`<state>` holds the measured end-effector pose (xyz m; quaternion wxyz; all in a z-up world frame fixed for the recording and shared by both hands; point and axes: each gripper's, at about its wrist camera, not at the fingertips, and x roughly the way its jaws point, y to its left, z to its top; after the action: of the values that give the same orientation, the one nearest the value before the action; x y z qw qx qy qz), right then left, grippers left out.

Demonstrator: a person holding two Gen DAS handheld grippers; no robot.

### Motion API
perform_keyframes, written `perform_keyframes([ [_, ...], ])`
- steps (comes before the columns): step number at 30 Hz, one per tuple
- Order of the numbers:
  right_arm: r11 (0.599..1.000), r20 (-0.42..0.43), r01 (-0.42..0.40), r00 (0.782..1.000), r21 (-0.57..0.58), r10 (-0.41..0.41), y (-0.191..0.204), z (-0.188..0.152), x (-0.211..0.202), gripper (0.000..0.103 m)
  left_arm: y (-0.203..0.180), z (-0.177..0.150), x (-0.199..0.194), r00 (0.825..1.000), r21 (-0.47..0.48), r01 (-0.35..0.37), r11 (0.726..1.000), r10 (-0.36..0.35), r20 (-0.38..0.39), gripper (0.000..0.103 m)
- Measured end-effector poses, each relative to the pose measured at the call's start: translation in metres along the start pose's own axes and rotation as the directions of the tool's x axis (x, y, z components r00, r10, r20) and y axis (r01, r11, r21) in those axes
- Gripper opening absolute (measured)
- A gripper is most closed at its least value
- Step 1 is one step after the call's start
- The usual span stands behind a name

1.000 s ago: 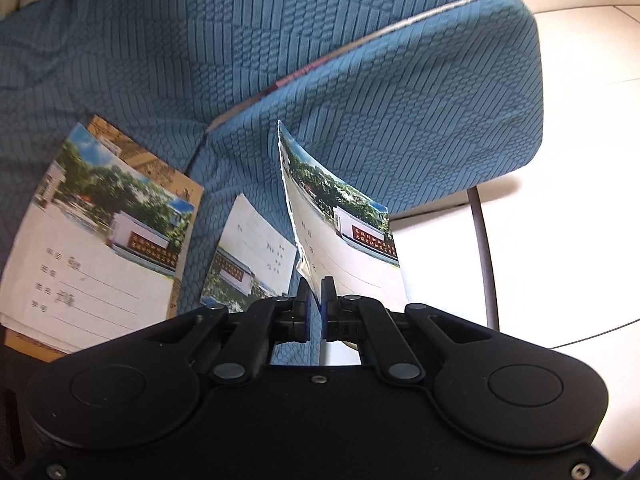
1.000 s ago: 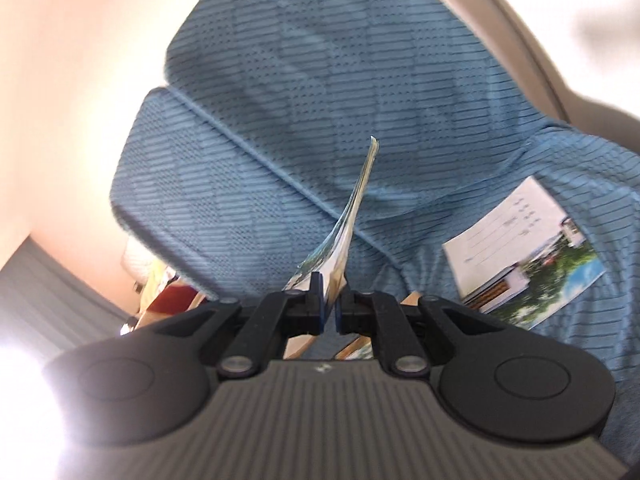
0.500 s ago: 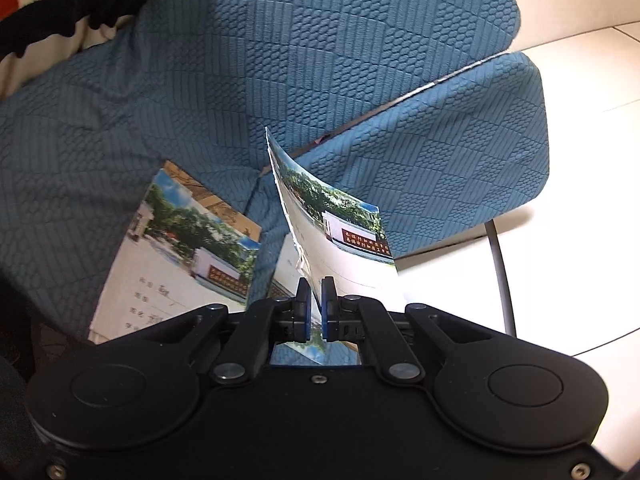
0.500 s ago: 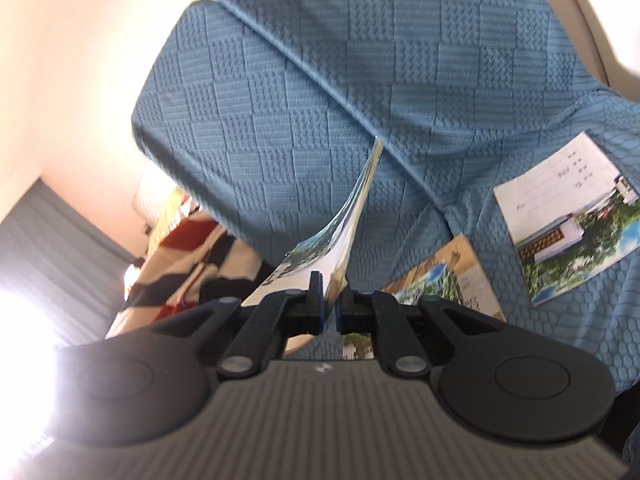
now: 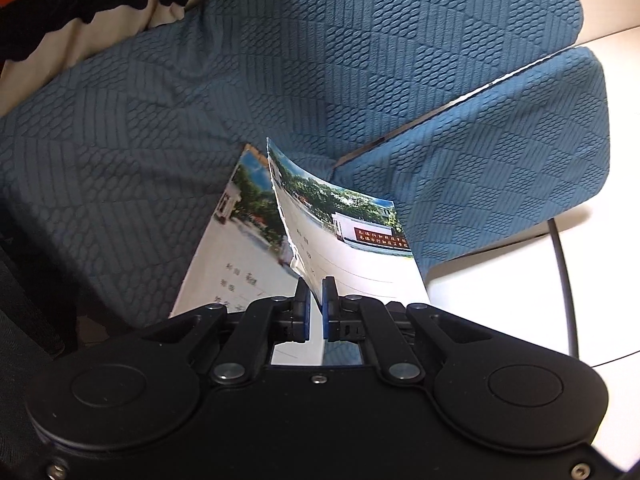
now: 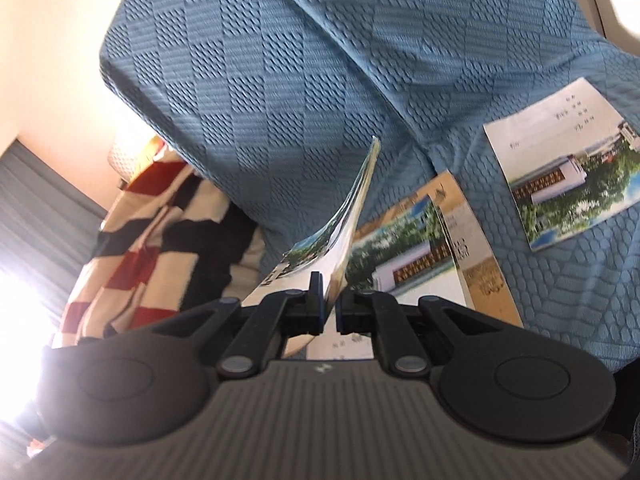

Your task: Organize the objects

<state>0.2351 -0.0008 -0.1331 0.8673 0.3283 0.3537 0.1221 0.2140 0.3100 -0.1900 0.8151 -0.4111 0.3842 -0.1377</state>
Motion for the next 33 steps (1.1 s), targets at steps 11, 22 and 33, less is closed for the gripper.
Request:
perform_keyframes([
  [11, 0.998, -0.062, 0.060, 0.996, -0.025, -0.062, -0.018, -0.014, 0.020, 0.010, 0.023, -0.014, 0.029, 0.995, 0.021, -0.097, 0.995, 0.098, -0.037, 0.006],
  [22, 0.995, -0.129, 0.094, 0.987, -0.021, -0.096, -0.035, -0.026, 0.034, 0.011, 0.029, -0.024, 0.044, 0.981, 0.055, -0.174, 0.983, 0.177, -0.074, 0.006],
  [33, 0.991, -0.186, 0.135, 0.973, -0.007, -0.134, -0.042, -0.028, 0.039, 0.019, 0.032, -0.028, 0.048, 0.973, 0.068, -0.187, 0.980, 0.194, -0.122, 0.010],
])
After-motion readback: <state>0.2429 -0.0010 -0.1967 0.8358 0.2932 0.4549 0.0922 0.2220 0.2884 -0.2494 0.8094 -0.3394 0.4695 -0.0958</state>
